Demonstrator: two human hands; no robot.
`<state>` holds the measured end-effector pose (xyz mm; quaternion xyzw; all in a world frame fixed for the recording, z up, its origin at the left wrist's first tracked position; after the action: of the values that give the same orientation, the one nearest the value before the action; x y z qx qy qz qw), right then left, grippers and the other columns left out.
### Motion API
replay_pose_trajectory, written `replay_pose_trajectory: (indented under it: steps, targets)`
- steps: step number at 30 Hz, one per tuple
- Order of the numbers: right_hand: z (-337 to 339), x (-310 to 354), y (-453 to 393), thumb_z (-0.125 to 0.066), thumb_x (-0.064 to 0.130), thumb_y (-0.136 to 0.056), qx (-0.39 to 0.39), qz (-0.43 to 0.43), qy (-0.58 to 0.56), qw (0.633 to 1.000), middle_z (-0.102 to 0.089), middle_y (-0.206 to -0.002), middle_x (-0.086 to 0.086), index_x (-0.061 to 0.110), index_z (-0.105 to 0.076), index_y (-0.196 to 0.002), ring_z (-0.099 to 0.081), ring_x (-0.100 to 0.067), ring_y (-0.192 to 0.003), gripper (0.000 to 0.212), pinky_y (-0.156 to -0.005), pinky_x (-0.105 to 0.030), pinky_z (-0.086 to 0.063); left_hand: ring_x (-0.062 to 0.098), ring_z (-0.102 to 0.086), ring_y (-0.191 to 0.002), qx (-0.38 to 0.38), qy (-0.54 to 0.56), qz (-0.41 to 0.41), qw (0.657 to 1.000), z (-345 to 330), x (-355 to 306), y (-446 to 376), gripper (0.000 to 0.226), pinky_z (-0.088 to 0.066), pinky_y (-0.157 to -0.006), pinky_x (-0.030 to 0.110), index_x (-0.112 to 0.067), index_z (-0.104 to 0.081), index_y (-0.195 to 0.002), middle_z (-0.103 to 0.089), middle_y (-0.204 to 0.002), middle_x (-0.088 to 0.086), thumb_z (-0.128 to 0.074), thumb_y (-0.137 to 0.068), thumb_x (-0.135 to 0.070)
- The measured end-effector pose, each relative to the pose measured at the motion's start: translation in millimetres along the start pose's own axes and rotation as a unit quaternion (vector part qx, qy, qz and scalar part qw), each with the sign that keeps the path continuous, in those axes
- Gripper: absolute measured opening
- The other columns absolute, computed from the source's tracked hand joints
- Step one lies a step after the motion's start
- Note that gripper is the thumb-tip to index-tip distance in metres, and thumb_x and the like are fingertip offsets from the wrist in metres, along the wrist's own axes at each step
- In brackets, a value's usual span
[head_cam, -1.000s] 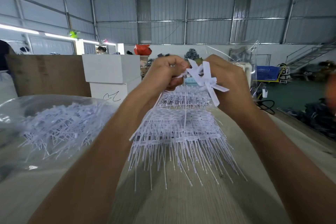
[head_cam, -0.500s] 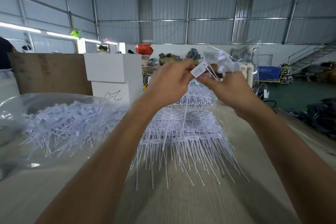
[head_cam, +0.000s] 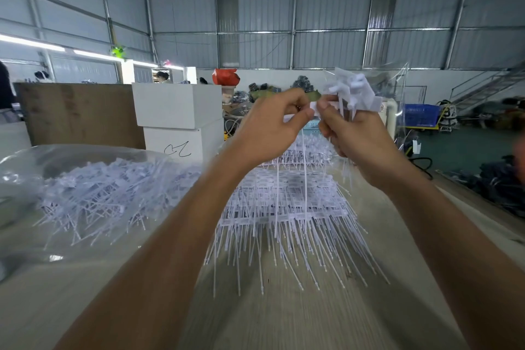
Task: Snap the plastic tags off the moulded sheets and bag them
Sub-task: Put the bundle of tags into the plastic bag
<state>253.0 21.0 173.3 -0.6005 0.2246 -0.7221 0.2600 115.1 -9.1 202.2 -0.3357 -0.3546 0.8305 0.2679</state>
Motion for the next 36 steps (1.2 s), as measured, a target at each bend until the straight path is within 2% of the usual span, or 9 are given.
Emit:
replay_pose_trajectory:
  steps: [5,10,13,15,19,24,27,31,36]
  targets:
    - [0.4,10.3,-0.5,-0.072,0.033,-0.092,0.017,0.039,-0.005,0.999,-0.057,-0.054,0.023,0.02,-0.068,-0.098,-0.051,0.007,-0.045,0.014,-0.043,-0.005,-0.033,-0.004,-0.065,-0.073,-0.022,0.083,0.001,0.996,8.4,-2.3,1.0,0.01,-0.049,-0.08,0.028,-0.012,-0.063,-0.091,-0.065,-0.08,-0.011,-0.061,-0.099,-0.018]
    - [3.2,3.2,-0.5,-0.073,0.022,-0.092,0.01,0.016,0.02,1.0,-0.062,-0.06,0.021,0.018,-0.069,-0.096,-0.051,0.008,-0.045,0.008,-0.042,-0.005,-0.034,0.018,-0.043,-0.054,-0.022,0.135,-0.01,0.991,11.5,-8.4,1.7,0.015,-0.038,-0.061,0.027,-0.004,-0.059,-0.096,-0.051,-0.058,0.016,-0.057,-0.102,-0.018]
    - [7.0,-1.3,0.2,-0.066,0.029,-0.097,-0.015,-0.002,0.046,0.999,-0.064,-0.06,0.02,0.022,-0.071,-0.086,-0.051,0.007,-0.046,0.013,-0.042,-0.007,-0.035,0.001,-0.051,-0.053,-0.002,0.12,-0.023,0.992,5.9,-12.0,1.5,0.012,-0.041,-0.062,0.015,-0.005,-0.06,-0.094,-0.058,-0.057,-0.013,-0.058,-0.101,-0.015]
    - [9.4,-2.9,-0.2,-0.062,0.03,-0.098,-0.031,-0.005,0.087,0.996,-0.063,-0.057,0.018,0.021,-0.071,-0.074,-0.047,0.005,-0.042,0.027,-0.043,-0.014,-0.036,-0.006,-0.055,-0.059,0.017,0.098,-0.026,0.995,-0.5,-12.6,2.4,0.011,-0.04,-0.065,0.007,-0.003,-0.061,-0.096,-0.059,-0.063,-0.02,-0.056,-0.101,-0.011]
    - [9.8,-8.6,-2.2,-0.049,0.026,-0.1,-0.021,-0.023,0.113,0.993,-0.06,-0.053,0.007,0.017,-0.068,-0.068,-0.043,0.001,-0.041,0.038,-0.05,-0.026,-0.033,0.003,-0.046,-0.057,0.064,0.064,0.003,0.996,-12.7,-4.2,4.5,0.015,-0.039,-0.057,0.02,-0.008,-0.058,-0.111,-0.055,-0.072,-0.001,-0.045,-0.106,-0.01]
    - [8.8,-12.0,-3.6,-0.045,0.021,-0.101,-0.02,-0.033,0.093,0.995,-0.057,-0.055,0.009,0.02,-0.063,-0.063,-0.046,-0.004,-0.045,0.042,-0.046,-0.024,-0.039,0.008,-0.051,-0.066,0.116,0.058,0.038,0.991,-25.8,5.0,8.1,0.025,-0.045,-0.062,0.04,-0.024,-0.043,-0.121,-0.061,-0.084,-0.003,-0.037,-0.105,-0.006]
    - [2.7,-9.8,-4.5,-0.042,0.021,-0.104,0.0,-0.021,0.077,0.997,-0.057,-0.064,0.0,0.014,-0.065,-0.077,-0.045,-0.011,-0.049,0.036,-0.046,-0.027,-0.037,0.017,-0.044,-0.06,0.132,0.063,0.043,0.988,-30.3,4.4,9.3,0.03,-0.039,-0.057,0.038,-0.023,-0.035,-0.119,-0.063,-0.085,0.004,-0.037,-0.101,0.001]
    - [-13.1,4.9,2.1,-0.045,0.036,-0.106,0.052,0.048,0.108,0.992,-0.052,-0.056,0.013,0.039,-0.067,-0.075,-0.036,-0.004,-0.05,0.038,-0.049,-0.02,-0.031,0.01,-0.038,-0.048,0.139,0.065,0.04,0.987,-30.0,2.2,9.6,0.029,-0.033,-0.047,0.029,-0.023,-0.031,-0.113,-0.065,-0.083,0.006,-0.042,-0.101,0.001]
    - [-12.6,6.3,1.9,-0.055,0.036,-0.102,0.042,0.065,0.154,0.985,-0.064,-0.069,0.007,0.023,-0.067,-0.085,-0.045,-0.008,-0.057,0.024,-0.061,-0.033,-0.039,0.006,-0.038,-0.046,0.137,0.068,0.035,0.988,-28.7,1.0,10.5,0.02,-0.034,-0.049,0.027,-0.019,-0.031,-0.109,-0.067,-0.083,0.007,-0.046,-0.103,-0.006]
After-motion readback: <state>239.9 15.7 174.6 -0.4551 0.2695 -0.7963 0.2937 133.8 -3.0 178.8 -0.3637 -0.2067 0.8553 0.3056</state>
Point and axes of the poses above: each hand's wrist, its own y-axis away from the middle knuckle, its own z-axis out of the back of the hand, x = y × z, the point moved 10 cm from there along -y, towards the middle knuckle
